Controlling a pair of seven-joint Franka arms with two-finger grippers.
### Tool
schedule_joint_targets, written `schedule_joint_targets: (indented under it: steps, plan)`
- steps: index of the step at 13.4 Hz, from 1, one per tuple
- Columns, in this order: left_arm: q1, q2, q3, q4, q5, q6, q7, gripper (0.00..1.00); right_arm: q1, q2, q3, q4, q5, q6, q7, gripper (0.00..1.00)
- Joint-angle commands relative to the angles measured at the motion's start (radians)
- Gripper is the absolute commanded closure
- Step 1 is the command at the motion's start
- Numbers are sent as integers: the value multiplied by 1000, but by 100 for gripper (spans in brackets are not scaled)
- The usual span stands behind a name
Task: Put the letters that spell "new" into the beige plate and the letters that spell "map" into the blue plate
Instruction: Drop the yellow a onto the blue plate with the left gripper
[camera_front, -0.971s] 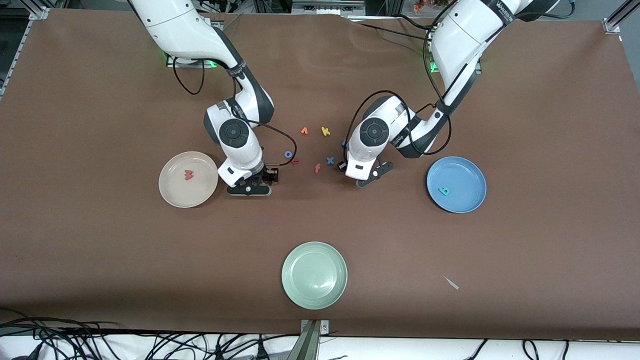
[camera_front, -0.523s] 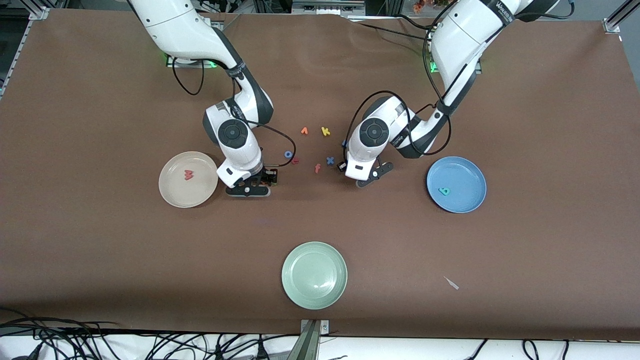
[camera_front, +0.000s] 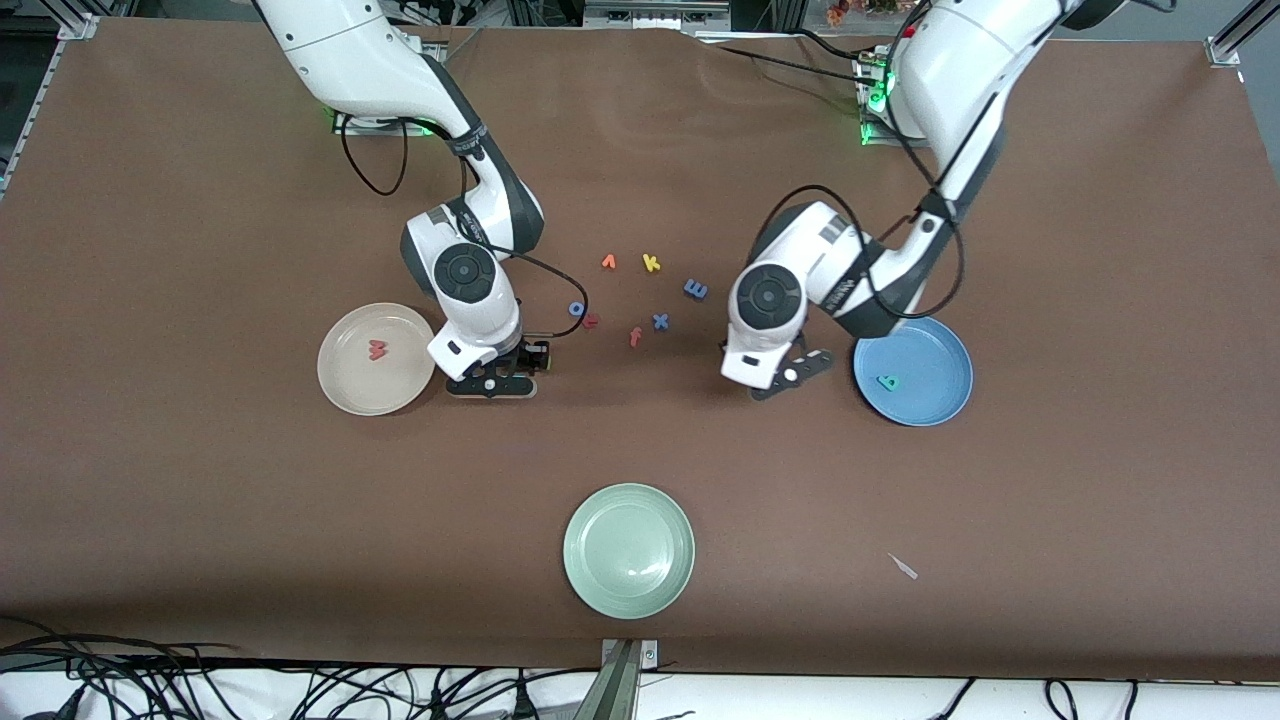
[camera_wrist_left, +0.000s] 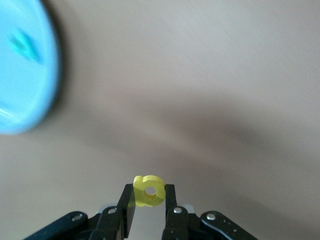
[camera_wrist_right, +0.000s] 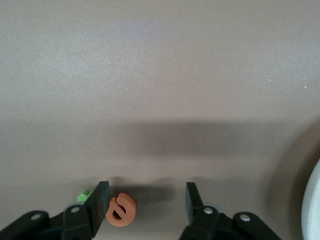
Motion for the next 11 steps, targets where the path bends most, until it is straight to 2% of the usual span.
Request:
schedule_joint_targets:
  steps: [1, 6, 9, 11]
  plan:
    - [112, -35, -4, -9, 22, -50, 204, 96, 6, 8, -4, 12, -16, -19, 11, 30]
    - [326, -9, -18, -49, 5, -10, 526, 91, 6, 22, -4, 2, -17, 14, 12, 30]
    - [363, 6, -18, -112, 5, 24, 601, 86, 15, 40, -4, -11, -16, 47, 40, 30]
    - [369, 6, -18, -147, 5, 27, 634, 75, 36, 45, -4, -30, -16, 73, 69, 30]
